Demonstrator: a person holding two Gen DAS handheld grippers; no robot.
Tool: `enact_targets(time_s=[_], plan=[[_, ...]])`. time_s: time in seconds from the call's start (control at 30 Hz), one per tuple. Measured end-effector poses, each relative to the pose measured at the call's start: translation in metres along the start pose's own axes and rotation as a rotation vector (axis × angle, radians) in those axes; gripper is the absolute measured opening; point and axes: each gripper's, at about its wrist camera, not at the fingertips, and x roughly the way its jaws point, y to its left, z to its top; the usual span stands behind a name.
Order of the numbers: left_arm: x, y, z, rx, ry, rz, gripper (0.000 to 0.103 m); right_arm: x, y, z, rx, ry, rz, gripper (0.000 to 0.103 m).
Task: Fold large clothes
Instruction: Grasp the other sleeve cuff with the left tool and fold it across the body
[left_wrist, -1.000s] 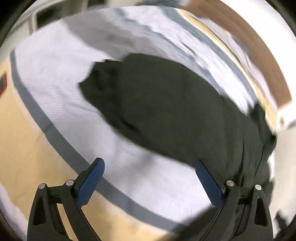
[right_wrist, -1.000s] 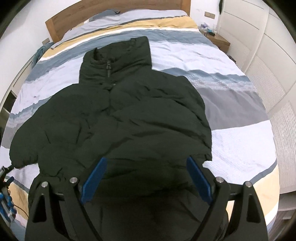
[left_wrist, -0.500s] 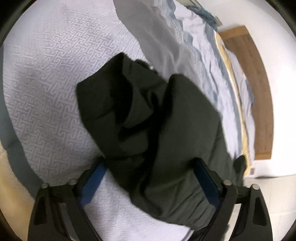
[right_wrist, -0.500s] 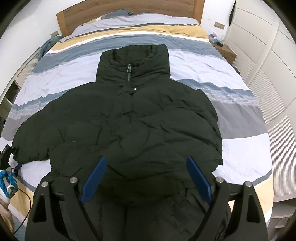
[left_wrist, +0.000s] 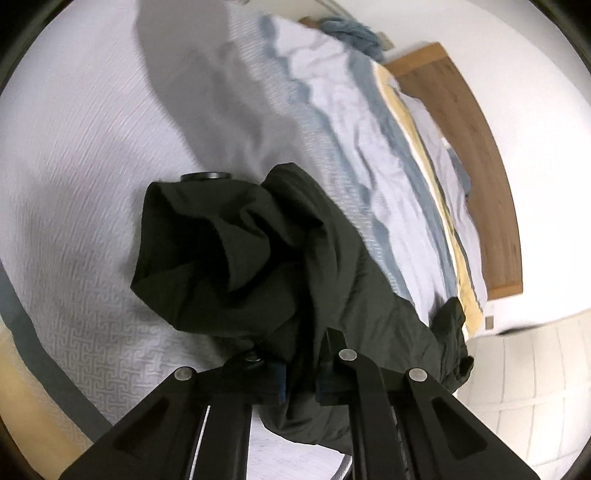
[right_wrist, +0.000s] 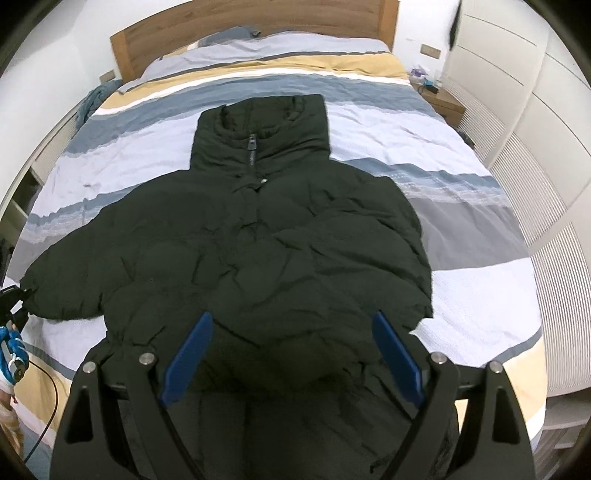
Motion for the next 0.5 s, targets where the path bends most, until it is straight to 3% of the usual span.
enact_targets(time_s=[0.27, 0.5], plan=[[-0.021, -0.064, -0.010, 0.185, -0.027, -0.016, 0.009, -0.006, -0.042, -0.008, 0.066, -0.014, -0.033, 0.088], [-0.034, -0.148, -0.047, 0.352, -0.019, -0.101, 0.008, -0.008, -0.080, -0.021, 0.127, -0.020, -0.041, 0.088]])
